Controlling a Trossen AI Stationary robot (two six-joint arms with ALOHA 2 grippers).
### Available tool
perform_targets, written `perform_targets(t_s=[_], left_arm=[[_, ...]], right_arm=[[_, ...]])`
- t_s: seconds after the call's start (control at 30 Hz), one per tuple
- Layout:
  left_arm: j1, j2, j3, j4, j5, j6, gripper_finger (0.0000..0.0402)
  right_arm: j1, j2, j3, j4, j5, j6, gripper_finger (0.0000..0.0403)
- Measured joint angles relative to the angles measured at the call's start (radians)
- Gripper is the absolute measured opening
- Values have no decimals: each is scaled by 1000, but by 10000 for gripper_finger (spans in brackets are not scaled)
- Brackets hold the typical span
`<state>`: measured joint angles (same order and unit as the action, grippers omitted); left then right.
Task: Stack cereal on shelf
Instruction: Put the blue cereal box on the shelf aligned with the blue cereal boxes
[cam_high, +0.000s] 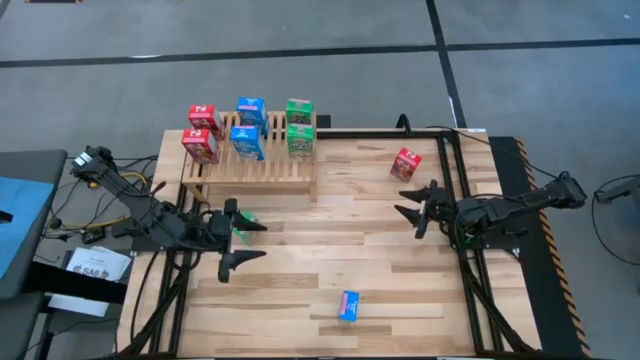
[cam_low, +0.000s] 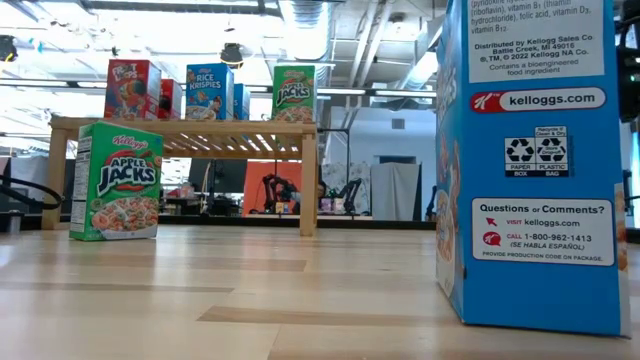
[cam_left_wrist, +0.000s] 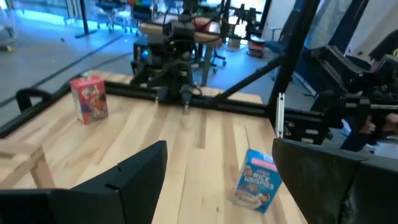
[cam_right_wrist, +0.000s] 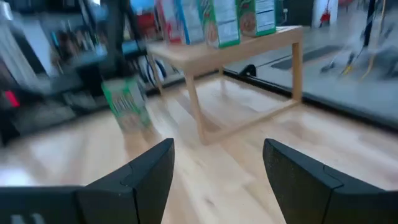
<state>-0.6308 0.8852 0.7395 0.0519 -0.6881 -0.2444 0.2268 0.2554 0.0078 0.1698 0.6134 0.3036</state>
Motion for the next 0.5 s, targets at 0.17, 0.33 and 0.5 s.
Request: perform_targets(t_s=[0.17,0.33,0.5], left_arm=[[0,0,0,24,-2,42,281],[0,0,0,23,-6,41,281],[0,0,0,22,-6,17,281]], right_arm=[[0,0,0,52,-6,253,272],[0,0,0,53,-6,343,272],[0,0,0,55,-5,351,272]])
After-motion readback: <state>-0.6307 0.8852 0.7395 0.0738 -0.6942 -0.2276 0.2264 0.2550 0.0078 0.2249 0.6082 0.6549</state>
